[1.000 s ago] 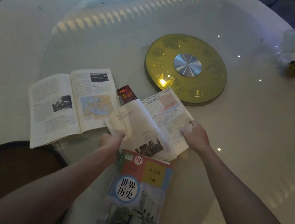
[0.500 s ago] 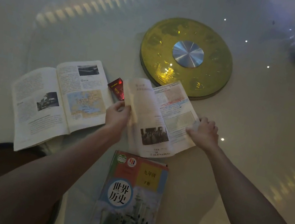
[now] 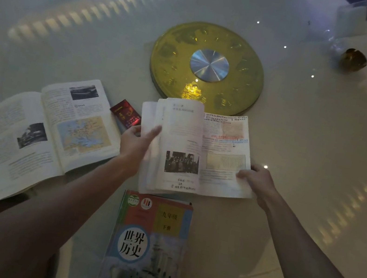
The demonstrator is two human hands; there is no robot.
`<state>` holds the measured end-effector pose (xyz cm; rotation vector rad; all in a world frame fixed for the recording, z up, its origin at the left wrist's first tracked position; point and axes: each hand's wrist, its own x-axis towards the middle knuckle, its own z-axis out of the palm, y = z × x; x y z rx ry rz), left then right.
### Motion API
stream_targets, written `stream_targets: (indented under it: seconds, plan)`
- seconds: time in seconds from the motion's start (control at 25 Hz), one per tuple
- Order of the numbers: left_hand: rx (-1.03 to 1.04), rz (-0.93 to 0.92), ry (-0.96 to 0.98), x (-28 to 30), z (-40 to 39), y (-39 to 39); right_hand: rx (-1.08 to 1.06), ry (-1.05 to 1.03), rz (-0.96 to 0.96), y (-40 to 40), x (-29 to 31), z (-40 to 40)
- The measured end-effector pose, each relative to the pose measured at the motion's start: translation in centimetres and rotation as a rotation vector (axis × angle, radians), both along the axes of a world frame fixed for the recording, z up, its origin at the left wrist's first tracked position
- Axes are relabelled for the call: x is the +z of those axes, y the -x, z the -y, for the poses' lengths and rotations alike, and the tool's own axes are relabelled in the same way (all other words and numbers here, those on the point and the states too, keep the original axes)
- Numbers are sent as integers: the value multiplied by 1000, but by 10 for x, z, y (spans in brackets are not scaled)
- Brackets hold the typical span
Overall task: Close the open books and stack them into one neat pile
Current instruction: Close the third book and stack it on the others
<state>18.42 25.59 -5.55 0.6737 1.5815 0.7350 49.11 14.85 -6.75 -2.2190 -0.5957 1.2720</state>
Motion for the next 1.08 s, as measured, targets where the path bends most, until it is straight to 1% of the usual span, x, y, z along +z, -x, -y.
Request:
stream_targets:
  seconds: [0.08,0.16,0.24,0.36,0.44,0.56,0.6,0.68,0.72,0.76,0.8,0.88,0.92,1.0,1.08]
  plan:
    - [-71,-8,-24,2,4,-2,-60,-92,-115,2,9,4]
    - [-85,-3,-20,4,8,-5,-66,-154,-191,4,17,9]
    - [-76,31,-23,9,9,-7,-50,-204,-230,7,23,12]
    - [-141,49,-93,24,13,-13,-74,-286,-231,20,33,12]
    - [-247,140,-106,40,20,-24,-88,-352,-268,39,40,7]
    - [-527,409,21,55,39,-42,-48,-409,-422,74,50,-3]
    - [-574,451,72,53,45,-46,-32,-395,-413,83,52,-8]
    - [-595,495,119,49,57,-47,0,-351,-251,98,55,-12]
    - [-595,475,101,48,63,-45,11,-343,-154,102,56,-12]
    - [-589,413,62,48,66,-42,3,-349,-102,104,55,-10]
    - [-553,330,16,51,69,-37,-29,-363,-97,104,56,-7]
    - [-416,136,-30,54,71,-17,-85,-423,-215,109,68,3]
    - [-369,96,-12,51,70,-8,-110,-462,-308,110,75,8]
    - [-352,96,42,51,72,12,-153,-529,-487,115,92,22]
    - [-341,150,60,55,80,26,-188,-537,-605,121,101,39]
